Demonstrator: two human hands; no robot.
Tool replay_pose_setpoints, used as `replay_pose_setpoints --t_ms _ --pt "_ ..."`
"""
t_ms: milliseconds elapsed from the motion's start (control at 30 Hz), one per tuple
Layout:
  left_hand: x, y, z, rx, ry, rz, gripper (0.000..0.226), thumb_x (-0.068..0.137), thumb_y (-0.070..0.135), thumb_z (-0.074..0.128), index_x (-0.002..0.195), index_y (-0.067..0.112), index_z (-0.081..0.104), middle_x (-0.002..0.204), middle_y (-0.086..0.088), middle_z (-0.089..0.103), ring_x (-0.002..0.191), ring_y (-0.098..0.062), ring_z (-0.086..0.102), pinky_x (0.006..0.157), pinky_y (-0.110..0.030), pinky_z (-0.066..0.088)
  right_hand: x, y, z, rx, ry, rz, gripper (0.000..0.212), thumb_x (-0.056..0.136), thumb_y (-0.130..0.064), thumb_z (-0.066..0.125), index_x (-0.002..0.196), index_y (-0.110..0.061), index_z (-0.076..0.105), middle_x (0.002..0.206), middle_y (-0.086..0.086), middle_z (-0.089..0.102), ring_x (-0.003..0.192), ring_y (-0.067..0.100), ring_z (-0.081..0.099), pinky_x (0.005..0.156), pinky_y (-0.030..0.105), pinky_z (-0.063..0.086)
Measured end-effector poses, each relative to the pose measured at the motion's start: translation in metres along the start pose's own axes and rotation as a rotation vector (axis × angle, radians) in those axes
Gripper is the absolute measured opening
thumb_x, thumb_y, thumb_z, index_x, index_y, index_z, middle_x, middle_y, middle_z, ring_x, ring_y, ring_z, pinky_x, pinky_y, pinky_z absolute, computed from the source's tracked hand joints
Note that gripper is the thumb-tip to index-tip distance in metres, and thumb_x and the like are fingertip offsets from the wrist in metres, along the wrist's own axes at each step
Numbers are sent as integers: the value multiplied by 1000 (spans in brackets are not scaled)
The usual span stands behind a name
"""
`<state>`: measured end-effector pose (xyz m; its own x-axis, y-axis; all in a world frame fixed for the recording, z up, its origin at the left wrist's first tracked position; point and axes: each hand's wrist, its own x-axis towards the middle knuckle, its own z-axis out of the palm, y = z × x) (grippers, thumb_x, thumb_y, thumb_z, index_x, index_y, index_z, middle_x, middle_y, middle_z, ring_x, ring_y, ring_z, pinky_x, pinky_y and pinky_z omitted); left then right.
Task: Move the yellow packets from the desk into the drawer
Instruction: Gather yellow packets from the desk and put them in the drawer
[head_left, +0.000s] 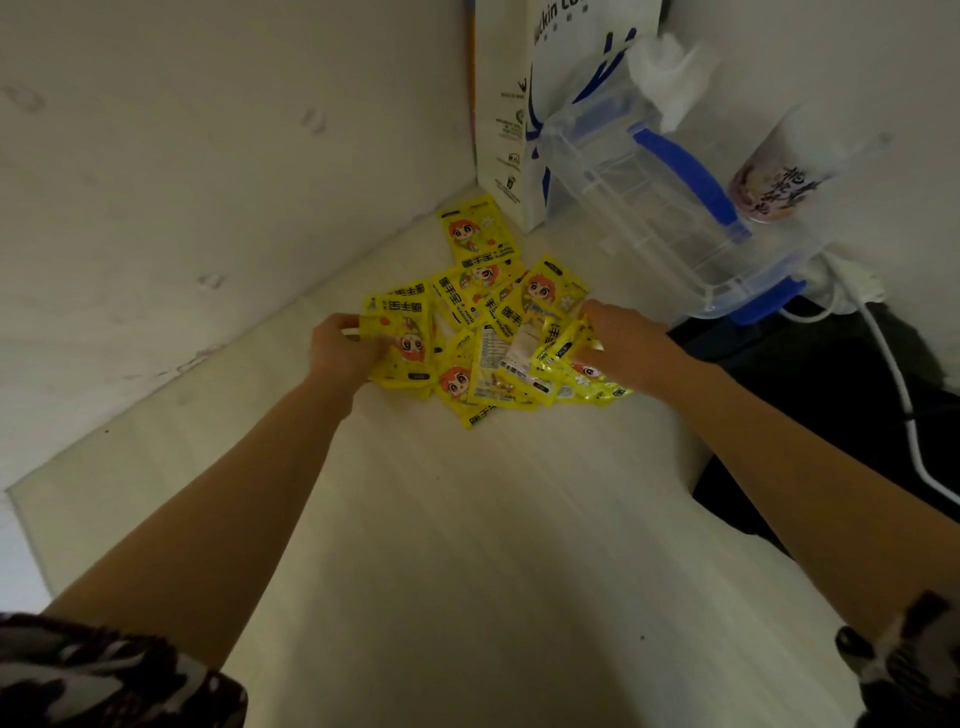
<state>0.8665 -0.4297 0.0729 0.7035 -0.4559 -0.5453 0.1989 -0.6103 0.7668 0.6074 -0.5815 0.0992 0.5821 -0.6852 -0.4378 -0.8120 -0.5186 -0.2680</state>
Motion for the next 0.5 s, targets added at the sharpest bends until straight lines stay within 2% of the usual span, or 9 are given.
replay_pose_setpoints --t_ms 67,133,233,333,400,500 --pt "-8 0 1 -6 -7 16 45 78 -1 71 120 6 55 100 -14 65 72 -23 66 58 -33 57 -10 1 -2 50 34 -10 44 90 -30 58 124 -10 41 101 13 59 100 35 57 90 47 44" --pt "-17 -1 1 -20 -13 18 44 80 -2 68 120 7 54 92 -10 64 67 -18 63 52 -29 55 -20 2 -4 87 68 -20 40 89 -32 58 119 -10 42 97 13 61 95 35 58 88 46 43" --pt "-34 -6 1 -70 -23 -1 40 82 -2 67 119 9 54 100 -14 64 69 -20 64 58 -34 56 -35 0 -7 178 91 -25 40 89 -34 59 116 -10 43 98 16 62 93 35 59 87 46 45" --pt "-53 -15 1 -94 -52 -27 37 83 0 65 116 14 54 104 -12 64 76 -23 65 63 -36 56 -49 -7 -8 391 122 -2 39 85 -34 64 111 -10 47 98 16 64 90 34 62 83 49 51" --pt "-70 -23 3 -123 -90 -49 37 85 1 63 118 14 52 97 -6 64 77 -22 65 69 -39 56 -58 -15 -8 517 143 5 34 84 -31 67 106 -12 49 101 12 65 89 29 63 78 40 52" --pt "-95 -38 5 -163 -148 -86 38 86 1 61 121 12 51 96 -8 66 81 -27 67 75 -46 57 -74 -30 -4 643 177 25 36 86 -27 67 115 -15 51 101 -2 59 87 12 55 68 16 41"
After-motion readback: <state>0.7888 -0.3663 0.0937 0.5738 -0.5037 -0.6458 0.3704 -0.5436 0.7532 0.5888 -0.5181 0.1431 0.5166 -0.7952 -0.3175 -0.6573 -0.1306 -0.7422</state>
